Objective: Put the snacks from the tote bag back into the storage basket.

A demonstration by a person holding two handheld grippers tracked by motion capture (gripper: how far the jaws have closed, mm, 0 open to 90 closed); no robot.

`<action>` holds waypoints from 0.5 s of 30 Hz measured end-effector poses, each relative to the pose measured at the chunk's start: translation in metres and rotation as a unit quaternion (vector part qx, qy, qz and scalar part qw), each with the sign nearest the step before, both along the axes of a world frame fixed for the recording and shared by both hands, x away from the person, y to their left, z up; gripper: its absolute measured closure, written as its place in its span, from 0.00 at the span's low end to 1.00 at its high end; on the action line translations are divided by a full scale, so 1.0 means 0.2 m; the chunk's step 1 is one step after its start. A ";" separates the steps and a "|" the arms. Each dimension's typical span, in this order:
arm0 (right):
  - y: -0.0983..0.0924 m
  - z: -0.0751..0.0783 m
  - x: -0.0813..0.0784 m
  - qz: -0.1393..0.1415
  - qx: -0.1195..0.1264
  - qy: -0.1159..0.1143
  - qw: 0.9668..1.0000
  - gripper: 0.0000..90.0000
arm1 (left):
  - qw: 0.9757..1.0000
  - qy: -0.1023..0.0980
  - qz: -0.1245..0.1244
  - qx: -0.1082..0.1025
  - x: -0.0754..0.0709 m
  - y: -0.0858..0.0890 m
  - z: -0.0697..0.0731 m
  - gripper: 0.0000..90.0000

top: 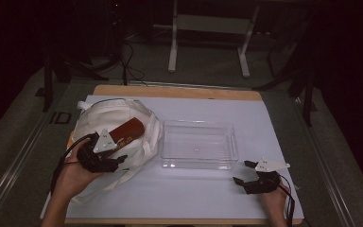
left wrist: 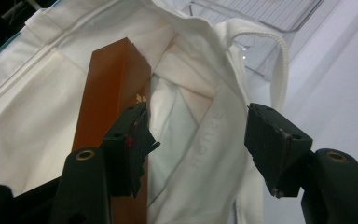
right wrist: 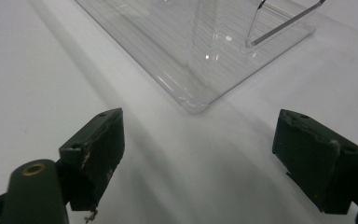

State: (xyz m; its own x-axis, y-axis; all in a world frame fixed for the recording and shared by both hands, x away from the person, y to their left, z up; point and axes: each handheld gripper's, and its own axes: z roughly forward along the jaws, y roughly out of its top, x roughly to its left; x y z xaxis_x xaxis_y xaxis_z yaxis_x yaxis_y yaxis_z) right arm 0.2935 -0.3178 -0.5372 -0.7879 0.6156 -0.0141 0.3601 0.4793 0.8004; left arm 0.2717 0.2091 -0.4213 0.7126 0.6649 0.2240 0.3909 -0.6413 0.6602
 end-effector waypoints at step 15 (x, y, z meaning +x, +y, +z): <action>0.01 0.00 0.00 0.004 -0.008 -0.002 1.000 0.19 | 1.000 0.009 0.019 0.005 0.06 0.08 0.01 0.45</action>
